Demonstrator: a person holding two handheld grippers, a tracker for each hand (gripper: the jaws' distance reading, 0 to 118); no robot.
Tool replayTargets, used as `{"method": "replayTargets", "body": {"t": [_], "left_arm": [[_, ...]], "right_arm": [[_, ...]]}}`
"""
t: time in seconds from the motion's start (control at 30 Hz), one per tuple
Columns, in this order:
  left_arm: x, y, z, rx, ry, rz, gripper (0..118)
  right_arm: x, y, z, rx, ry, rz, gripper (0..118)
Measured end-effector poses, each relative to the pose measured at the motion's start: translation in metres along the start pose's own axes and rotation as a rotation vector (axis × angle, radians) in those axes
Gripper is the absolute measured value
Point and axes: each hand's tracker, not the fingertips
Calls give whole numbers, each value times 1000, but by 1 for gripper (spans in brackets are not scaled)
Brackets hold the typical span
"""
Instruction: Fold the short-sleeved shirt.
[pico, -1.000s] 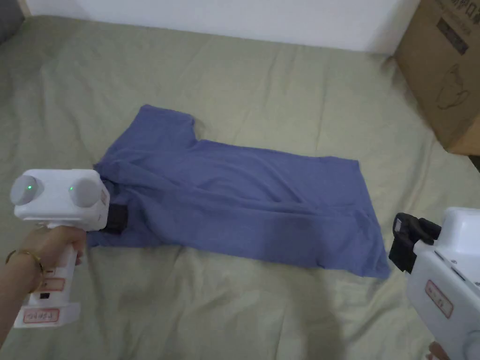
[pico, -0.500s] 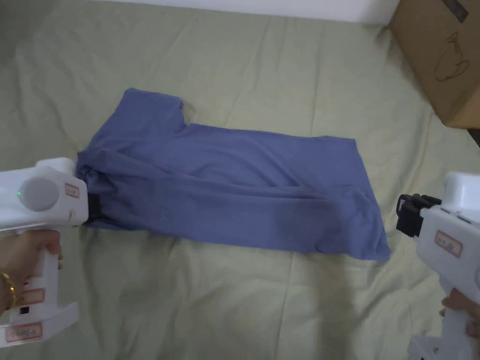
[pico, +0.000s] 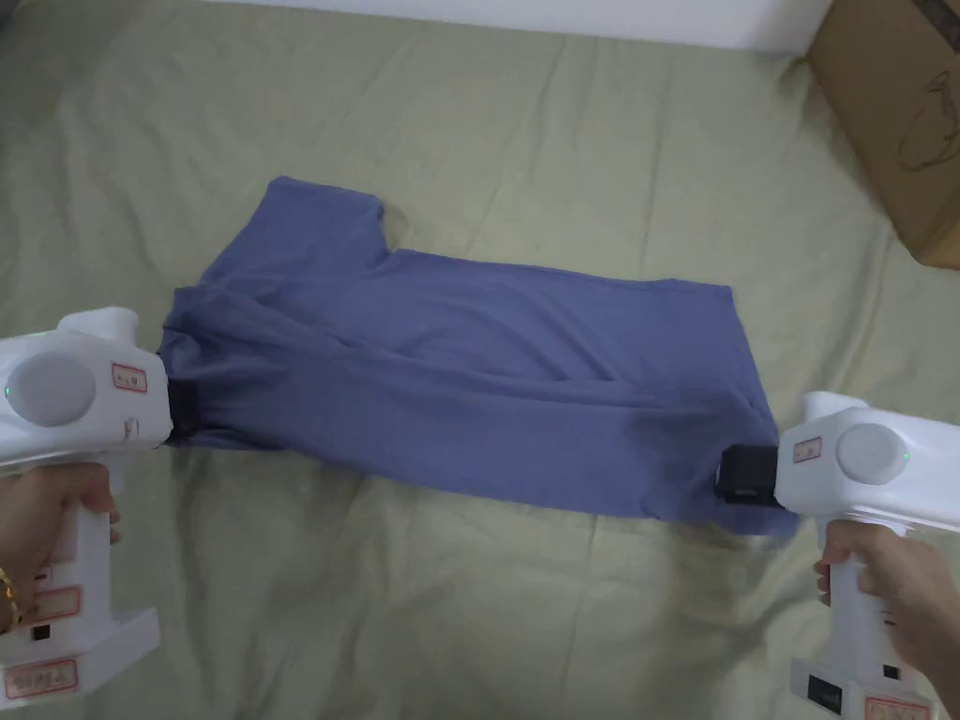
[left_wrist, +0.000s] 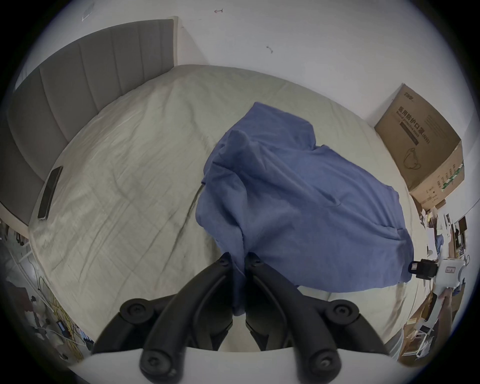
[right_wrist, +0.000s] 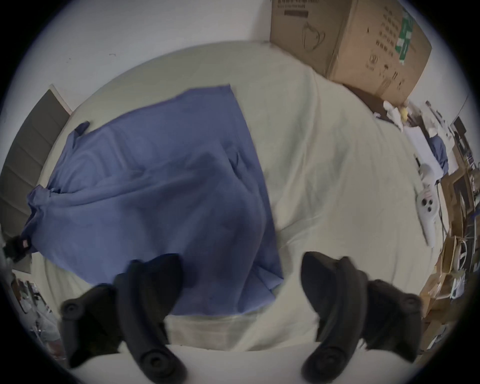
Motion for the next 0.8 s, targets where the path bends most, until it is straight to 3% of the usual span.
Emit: {"method": "replayTargets", "body": {"t": [0.03,0.07,0.1,0.13,0.2,0.3,0.4,0.57,0.73,0.8], "left_arm": [[-1,-1,-1,-5,3,1,5],[0,-3,-2,-9,4,3,5],[0,-3,-2,-13,5,6,5],[-1,-3,-1,-15,5,9,5],[0,-2,4,-13,2,17,5],[0,4,17,11,-11,15,5],[0,5,38,61,-17,-25,5],[-12,-18,78,98,-33,-43,5],[-32,-77,101,76,-50,-15,5],[-38,-109,95,15,-19,-4,9]], "right_arm": [[0,-1,-5,-7,0,1,83],[-1,-3,-9,-18,-1,2,69],[1,-2,-11,-25,9,-3,47],[1,-2,-7,-14,31,-15,38],[1,0,9,14,108,-23,8],[5,4,38,51,95,33,7],[15,5,74,103,164,3,7],[31,-23,120,151,194,21,7],[47,-78,123,109,218,-22,7],[53,-100,110,60,223,-75,8]]}}
